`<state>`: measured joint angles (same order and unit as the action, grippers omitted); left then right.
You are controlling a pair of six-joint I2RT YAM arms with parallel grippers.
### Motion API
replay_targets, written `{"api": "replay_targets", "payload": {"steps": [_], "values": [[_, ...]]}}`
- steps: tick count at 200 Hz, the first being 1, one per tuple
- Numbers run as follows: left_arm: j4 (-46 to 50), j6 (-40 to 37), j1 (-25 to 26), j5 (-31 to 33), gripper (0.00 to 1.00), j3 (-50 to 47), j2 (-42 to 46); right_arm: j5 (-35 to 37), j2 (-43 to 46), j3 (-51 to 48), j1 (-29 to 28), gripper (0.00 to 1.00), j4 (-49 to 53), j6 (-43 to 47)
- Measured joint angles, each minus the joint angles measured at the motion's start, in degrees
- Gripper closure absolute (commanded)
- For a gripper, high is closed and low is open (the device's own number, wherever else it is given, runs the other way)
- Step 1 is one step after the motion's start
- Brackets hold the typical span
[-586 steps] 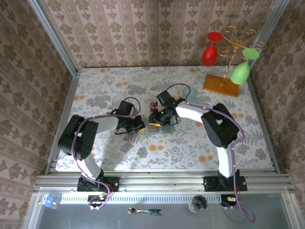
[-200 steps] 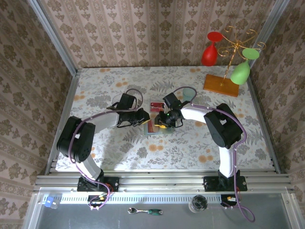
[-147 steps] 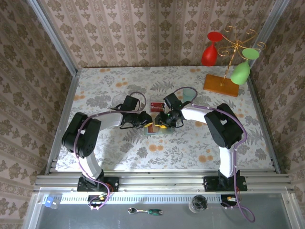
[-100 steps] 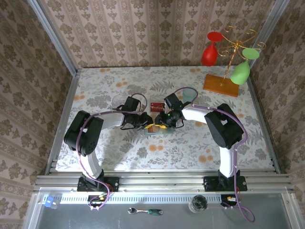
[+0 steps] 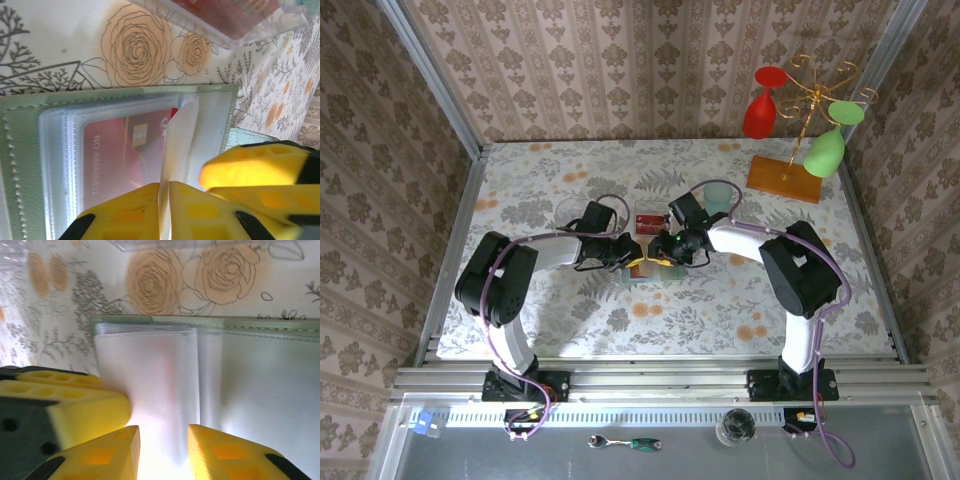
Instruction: Take the credit cards out of the card holder
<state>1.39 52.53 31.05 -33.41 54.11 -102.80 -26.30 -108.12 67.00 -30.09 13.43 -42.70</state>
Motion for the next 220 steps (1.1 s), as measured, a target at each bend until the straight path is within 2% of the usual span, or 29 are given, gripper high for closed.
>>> {"api": "replay_targets", "payload": {"steps": [86,129,175,220], "values": [[3.23,-0.04,3.34,0.46,0.87,5.92,-0.15,0.63,6.1,-2.54,3.15,0.69,1.01,0.55],[3.63,-0.04,5.33,0.44,0.87,10.23,-4.11,1.22,8.98,-4.76,4.61,0.69,1.53,0.74],[4.7,-0.02,7.34,0.39,0.83,14.27,-8.61,1.68,11.45,-6.71,6.16,0.69,2.08,1.62],[6.21,-0.17,7.61,0.48,0.8,15.91,-9.01,1.68,12.31,-6.73,6.64,0.68,2.32,2.01]]}}
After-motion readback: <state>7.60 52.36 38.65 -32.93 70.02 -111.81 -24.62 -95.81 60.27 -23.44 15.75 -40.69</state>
